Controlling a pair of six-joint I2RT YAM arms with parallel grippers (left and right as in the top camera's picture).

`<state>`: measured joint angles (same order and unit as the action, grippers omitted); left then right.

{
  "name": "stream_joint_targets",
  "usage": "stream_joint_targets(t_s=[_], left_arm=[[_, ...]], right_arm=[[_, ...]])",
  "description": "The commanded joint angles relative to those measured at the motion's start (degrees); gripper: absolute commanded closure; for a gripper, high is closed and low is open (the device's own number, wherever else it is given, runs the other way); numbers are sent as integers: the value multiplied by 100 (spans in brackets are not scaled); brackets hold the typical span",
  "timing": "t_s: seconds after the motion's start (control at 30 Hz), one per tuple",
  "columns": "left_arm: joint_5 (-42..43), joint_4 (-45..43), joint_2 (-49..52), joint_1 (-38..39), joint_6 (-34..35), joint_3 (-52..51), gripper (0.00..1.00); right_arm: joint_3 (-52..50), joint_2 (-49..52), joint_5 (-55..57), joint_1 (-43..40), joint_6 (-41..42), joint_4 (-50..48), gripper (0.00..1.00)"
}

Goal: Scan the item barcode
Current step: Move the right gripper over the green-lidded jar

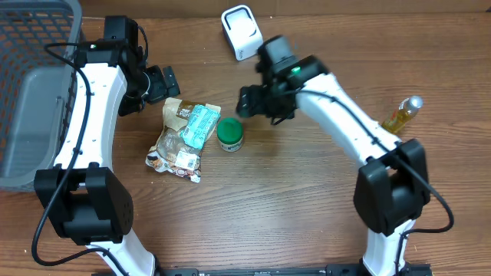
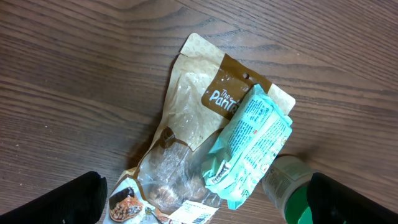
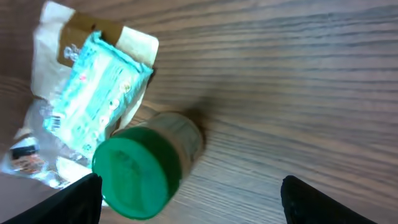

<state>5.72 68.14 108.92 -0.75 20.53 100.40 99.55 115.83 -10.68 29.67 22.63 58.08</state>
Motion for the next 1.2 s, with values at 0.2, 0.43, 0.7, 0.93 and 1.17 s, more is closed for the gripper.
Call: stream_joint_targets(t_s=[0.2,0.43,0.7,0.93,1.17], left_arm=[[-31,0,17,7,-85,-68,0],[-31,0,17,7,-85,-68,0],[-31,0,17,7,-85,-68,0],[-31,0,17,7,-85,-68,0],[-33,0,17,7,-85,-68,0]], right_arm=[[76,-66,2131,1088,1661,-262,12],[-90,-63,2251,1412,1812,-721,12],[-149,245,2566,1563,1808,-833,12],[-149,597,2564,1602,1805,-780,12],[-149,601,2564,1602,1784,-619,22]])
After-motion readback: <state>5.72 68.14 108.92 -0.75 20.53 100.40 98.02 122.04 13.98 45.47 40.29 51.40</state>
